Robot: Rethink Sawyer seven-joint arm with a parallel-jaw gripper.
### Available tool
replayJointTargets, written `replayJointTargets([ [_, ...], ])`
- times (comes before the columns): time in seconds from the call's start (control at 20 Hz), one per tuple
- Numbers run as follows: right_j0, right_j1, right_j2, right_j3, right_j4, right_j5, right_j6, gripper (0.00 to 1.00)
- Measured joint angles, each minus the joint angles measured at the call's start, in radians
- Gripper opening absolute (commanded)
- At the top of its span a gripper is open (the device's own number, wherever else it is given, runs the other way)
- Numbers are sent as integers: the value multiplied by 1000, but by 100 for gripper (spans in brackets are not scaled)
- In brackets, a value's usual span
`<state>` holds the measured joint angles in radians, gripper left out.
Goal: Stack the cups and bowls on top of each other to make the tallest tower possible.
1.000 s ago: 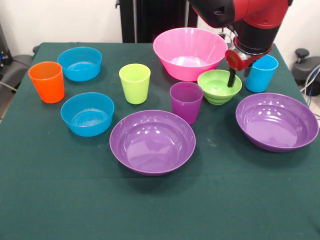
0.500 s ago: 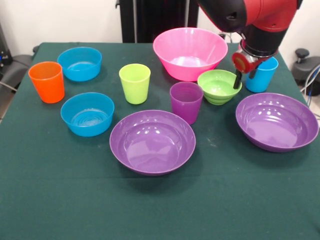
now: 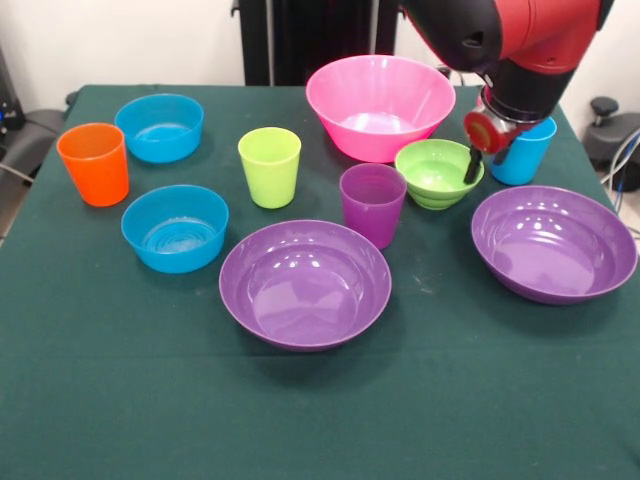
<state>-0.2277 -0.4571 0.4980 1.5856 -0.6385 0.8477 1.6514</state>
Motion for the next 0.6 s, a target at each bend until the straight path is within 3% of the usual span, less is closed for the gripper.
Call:
replayJointTargets([
  [0.6, 53, 4, -83, -41, 0, 0, 0, 100],
])
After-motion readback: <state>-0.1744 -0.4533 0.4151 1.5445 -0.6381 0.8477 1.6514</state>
